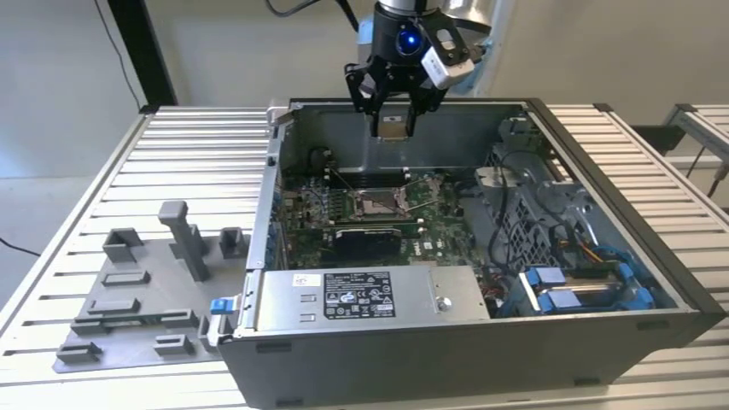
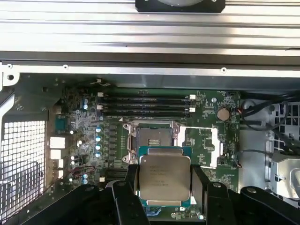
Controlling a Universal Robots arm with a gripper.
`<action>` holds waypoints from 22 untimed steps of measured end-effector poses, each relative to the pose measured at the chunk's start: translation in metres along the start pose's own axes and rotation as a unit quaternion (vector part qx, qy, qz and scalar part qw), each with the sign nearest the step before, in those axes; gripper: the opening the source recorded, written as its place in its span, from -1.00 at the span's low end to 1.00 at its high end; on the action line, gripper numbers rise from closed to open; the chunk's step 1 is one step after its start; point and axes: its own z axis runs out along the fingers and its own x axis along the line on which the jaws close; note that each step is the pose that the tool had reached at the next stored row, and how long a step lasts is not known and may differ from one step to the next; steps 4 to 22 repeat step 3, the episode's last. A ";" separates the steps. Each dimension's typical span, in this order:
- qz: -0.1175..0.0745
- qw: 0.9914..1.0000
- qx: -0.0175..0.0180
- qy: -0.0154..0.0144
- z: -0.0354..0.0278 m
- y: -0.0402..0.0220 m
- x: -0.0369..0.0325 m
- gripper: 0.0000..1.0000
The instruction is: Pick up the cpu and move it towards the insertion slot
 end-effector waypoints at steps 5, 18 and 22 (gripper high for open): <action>0.001 1.000 0.000 0.000 0.0000 0.0000 0.0000 -1.00; 0.001 1.000 0.000 0.000 0.0000 0.0000 0.0000 -1.00; 0.001 1.000 0.000 0.000 0.0000 0.0000 0.0000 -1.00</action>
